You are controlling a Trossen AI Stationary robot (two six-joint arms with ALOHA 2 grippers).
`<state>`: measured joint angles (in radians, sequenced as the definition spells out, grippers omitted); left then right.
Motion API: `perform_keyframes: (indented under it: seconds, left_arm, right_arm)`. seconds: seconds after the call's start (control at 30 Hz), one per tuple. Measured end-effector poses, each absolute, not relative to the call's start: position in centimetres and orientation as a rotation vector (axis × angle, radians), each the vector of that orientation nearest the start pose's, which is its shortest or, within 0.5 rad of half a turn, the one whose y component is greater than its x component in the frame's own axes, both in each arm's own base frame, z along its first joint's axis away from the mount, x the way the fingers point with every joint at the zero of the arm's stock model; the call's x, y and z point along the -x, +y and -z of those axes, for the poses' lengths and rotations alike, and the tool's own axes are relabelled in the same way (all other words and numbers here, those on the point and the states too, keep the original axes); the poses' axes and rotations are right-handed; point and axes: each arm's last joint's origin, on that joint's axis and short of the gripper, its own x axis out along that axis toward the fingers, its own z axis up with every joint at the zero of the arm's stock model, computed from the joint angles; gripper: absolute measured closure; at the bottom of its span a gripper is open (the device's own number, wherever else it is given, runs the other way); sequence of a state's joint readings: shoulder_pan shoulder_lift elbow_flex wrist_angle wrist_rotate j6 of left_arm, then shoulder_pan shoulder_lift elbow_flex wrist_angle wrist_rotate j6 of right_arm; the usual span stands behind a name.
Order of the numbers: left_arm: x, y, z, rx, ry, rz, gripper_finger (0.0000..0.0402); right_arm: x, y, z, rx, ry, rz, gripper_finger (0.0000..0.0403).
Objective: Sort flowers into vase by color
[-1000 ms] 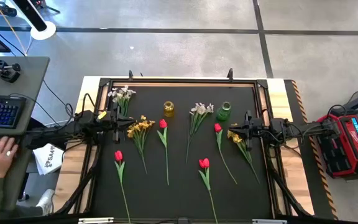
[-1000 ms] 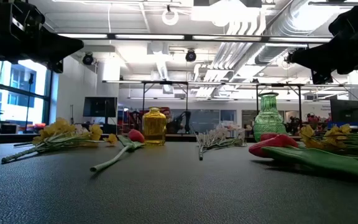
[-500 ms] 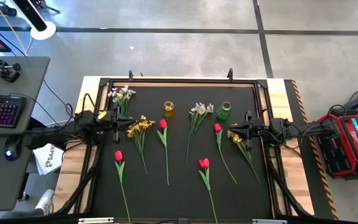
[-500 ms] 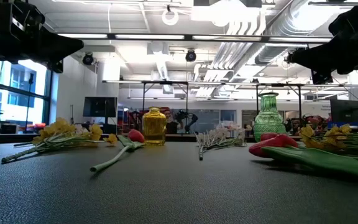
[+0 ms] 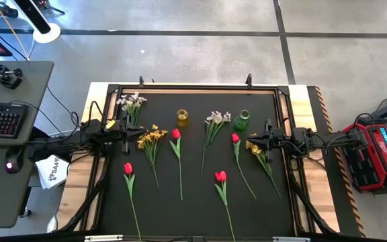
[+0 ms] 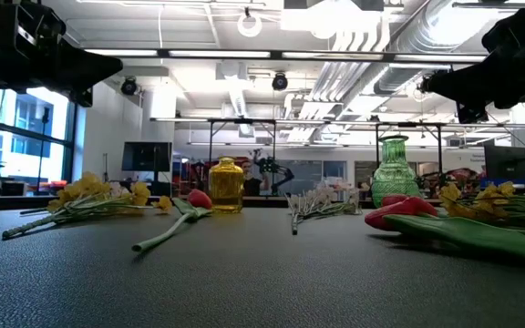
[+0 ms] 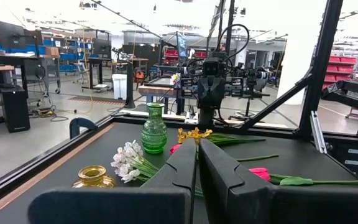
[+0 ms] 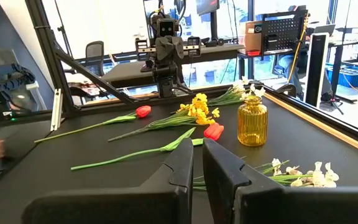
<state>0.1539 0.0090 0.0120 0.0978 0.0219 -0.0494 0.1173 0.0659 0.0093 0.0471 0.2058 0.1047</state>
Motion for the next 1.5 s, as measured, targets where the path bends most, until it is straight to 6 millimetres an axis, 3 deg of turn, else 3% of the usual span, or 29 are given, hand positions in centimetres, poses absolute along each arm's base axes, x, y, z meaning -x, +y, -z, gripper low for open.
perform_keyframes:
  seconds: [1.5]
  left_arm:
    - [-9.57, 1.44, -17.82, 0.025, -0.121, -0.137, 0.0394]
  right_arm:
    - [-10.07, 0.59, -16.59, -0.103, 0.005, 0.089, 0.0382]
